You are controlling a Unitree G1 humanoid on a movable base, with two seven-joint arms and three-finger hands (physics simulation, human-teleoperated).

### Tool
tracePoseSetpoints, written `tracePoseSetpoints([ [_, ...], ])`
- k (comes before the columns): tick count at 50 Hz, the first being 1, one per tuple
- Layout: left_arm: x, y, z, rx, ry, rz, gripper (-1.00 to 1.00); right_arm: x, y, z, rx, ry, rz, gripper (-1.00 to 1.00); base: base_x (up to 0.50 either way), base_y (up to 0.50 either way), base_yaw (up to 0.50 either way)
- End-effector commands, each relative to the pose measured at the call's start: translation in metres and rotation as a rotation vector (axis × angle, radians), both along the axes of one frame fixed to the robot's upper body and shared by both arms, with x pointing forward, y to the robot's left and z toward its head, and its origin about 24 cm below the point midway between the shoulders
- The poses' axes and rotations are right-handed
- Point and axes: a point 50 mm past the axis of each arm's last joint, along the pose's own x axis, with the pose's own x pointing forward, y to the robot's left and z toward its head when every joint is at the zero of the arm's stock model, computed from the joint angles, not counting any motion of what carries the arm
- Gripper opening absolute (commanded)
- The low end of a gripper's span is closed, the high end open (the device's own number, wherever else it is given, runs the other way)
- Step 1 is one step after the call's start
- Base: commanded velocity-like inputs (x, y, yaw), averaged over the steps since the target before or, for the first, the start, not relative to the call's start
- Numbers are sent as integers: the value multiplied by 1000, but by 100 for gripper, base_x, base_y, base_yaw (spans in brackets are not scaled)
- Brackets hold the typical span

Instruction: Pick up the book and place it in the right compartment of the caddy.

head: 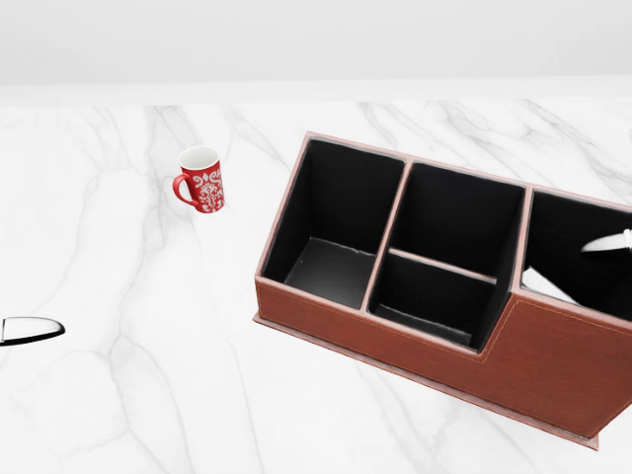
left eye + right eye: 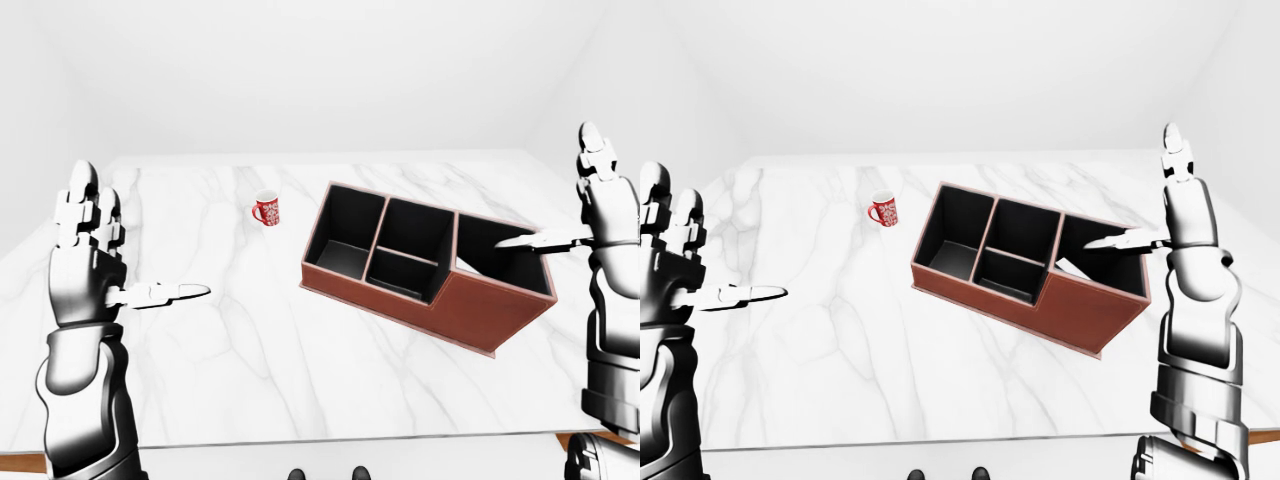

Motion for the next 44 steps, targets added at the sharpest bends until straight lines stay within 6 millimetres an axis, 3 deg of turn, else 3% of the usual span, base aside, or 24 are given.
tracePoseSetpoints([
  [1,-1,0,1,1,-6,0,100,-11,12,25,-65,-95,45,100,0,0,0],
  [20,-4,-3,4,7,-20,-10,100,-44,47,72,-244,-293,143,100,0,0,0],
  [29,-6,-4,7,12,-37,-14,100,-74,77,96,-378,-424,218,100,0,0,0],
  [44,-10,-4,12,18,-61,-18,100,-109,109,108,-498,-557,298,100,0,0,0],
])
